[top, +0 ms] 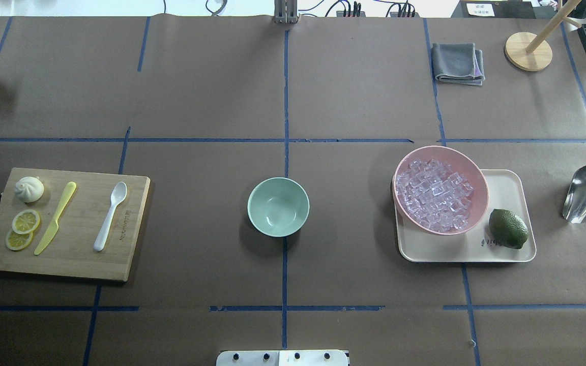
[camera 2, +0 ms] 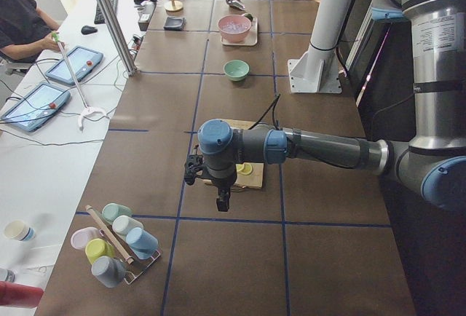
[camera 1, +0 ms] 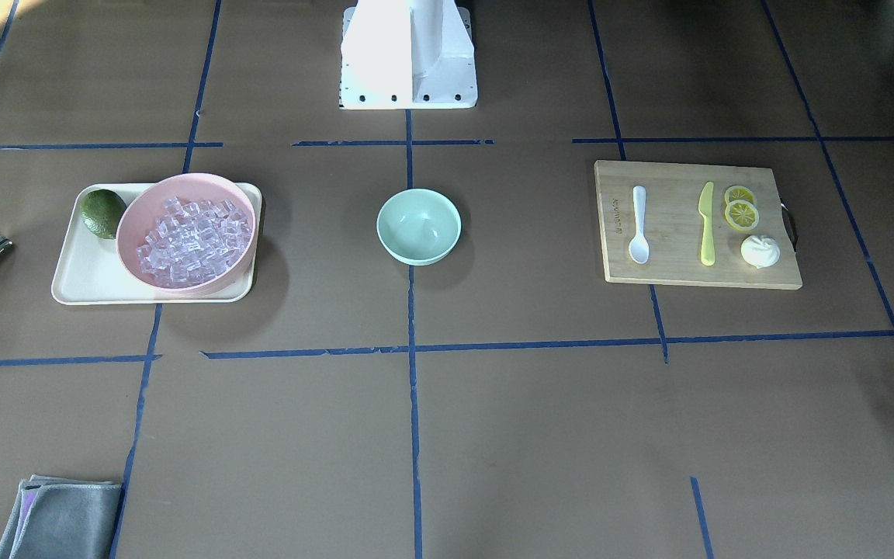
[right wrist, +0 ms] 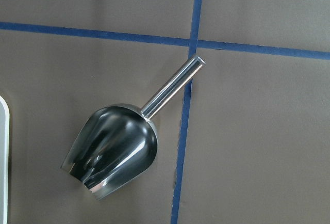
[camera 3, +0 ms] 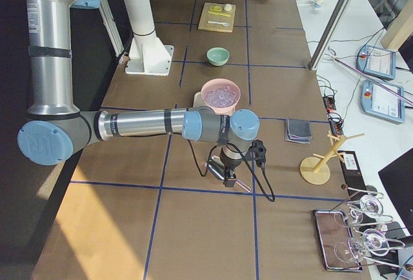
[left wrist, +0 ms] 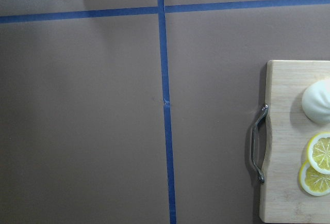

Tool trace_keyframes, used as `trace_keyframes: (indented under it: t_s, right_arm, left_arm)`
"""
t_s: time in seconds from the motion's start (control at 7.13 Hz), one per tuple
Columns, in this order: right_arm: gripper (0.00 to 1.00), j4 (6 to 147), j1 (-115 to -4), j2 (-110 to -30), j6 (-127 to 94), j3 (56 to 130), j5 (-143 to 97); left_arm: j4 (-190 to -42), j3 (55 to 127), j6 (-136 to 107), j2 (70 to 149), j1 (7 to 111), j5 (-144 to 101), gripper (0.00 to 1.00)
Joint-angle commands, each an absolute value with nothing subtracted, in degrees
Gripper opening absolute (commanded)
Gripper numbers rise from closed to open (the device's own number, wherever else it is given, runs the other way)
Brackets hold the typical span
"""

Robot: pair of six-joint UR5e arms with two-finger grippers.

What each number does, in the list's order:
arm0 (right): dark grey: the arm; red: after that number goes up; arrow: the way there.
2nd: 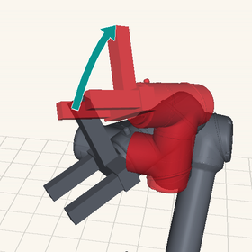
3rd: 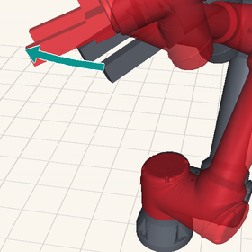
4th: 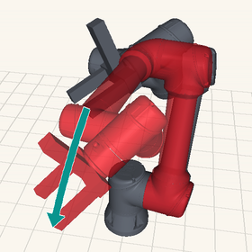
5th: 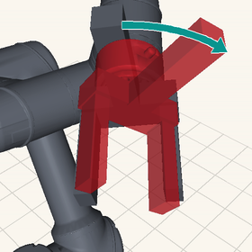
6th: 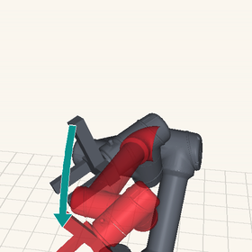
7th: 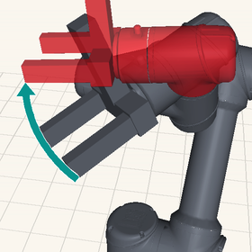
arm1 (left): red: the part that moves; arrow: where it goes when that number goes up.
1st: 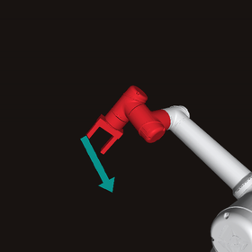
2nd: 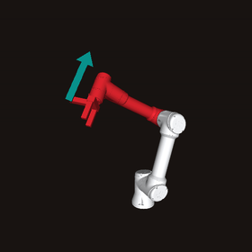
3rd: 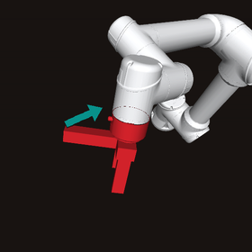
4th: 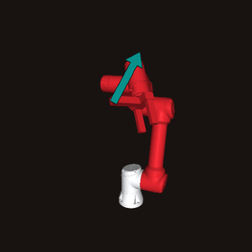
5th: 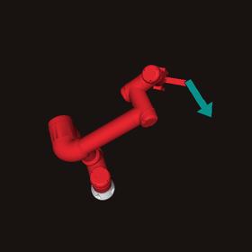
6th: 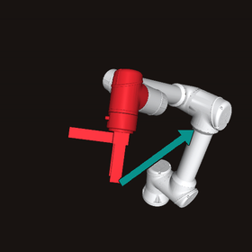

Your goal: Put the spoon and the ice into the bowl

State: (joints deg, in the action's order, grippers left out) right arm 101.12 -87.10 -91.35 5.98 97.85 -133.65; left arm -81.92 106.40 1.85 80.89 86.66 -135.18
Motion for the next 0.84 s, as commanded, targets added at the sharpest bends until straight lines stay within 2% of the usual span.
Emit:
trace_keyframes:
  t_s: [0.0, 0.7]
  right_arm:
    - [0.99, 101.07, -87.01, -91.32, 6.24, 98.08, -133.77]
    - [0.99, 99.68, -87.01, -91.32, 6.42, 98.26, -133.86]
  left_arm:
    - [-83.65, 106.78, 2.54, 79.73, 86.75, -134.31, 1.00]
    - [-83.50, 107.58, 1.76, 80.24, 86.49, -134.30, 1.00]
